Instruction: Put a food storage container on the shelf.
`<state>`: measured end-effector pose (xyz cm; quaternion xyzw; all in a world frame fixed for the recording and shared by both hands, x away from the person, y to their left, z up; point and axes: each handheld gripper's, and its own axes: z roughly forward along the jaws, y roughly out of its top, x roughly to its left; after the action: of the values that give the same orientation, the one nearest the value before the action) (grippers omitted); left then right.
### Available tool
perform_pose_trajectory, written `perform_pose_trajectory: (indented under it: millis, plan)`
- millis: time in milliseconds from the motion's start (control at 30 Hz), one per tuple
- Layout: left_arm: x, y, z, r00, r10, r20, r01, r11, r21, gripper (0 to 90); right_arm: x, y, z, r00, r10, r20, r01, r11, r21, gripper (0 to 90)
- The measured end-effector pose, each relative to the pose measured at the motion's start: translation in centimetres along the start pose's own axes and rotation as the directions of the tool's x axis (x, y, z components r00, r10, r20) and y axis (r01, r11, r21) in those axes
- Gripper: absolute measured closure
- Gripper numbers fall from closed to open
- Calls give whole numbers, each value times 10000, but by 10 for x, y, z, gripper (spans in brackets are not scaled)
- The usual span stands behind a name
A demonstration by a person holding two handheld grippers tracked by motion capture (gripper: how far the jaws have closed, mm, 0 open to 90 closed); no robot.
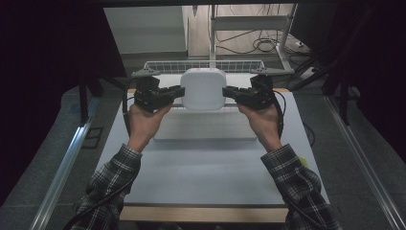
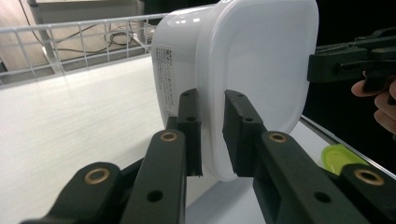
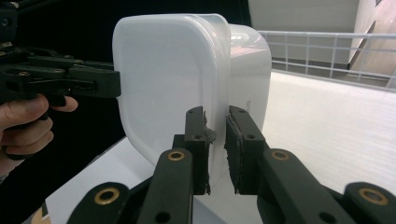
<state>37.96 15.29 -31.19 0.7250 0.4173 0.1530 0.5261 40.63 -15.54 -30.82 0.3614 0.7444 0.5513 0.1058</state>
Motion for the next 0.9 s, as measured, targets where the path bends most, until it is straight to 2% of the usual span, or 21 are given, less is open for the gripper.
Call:
perform_pose_trajectory:
  millis: [300, 400, 500, 600, 667, 733, 767, 900]
  plan:
    - [6, 9, 11, 9999, -124, -107, 126, 9998, 144, 774, -12, 8, 7, 9998, 184, 78, -184, 9998, 40, 790]
    - [11, 9, 15, 9994, -326, 63, 326, 9994, 99, 772, -17, 9, 12, 9993, 366, 53, -367, 9993, 95, 788]
    - [13, 9, 16, 9993, -355, 139, 355, 9994, 20, 769, -21, 9, 14, 9988, 488, -60, -488, 9988, 16, 787]
    - [15, 9, 17, 9997, -178, 145, 177, 9998, 27, 753, -22, 10, 15, 9985, 542, -89, -542, 9985, -10, 782]
    - [16, 8, 18, 9995, -205, 222, 206, 9998, -45, 707, -22, 11, 16, 9981, 607, -108, -607, 9982, -8, 773]
    - [17, 8, 20, 9992, -163, 359, 167, 9998, -92, 684, -21, 11, 16, 9984, 558, -110, -558, 9984, -3, 768]
    - [18, 8, 21, 9992, -148, 383, 150, 9999, -35, 657, -21, 13, 18, 9992, 393, 2, -393, 9992, 21, 726]
    - [20, 8, 24, 9992, -36, 393, 33, 10000, 70, 633, -21, 14, 22, 9996, 241, 129, -241, 9997, 58, 700]
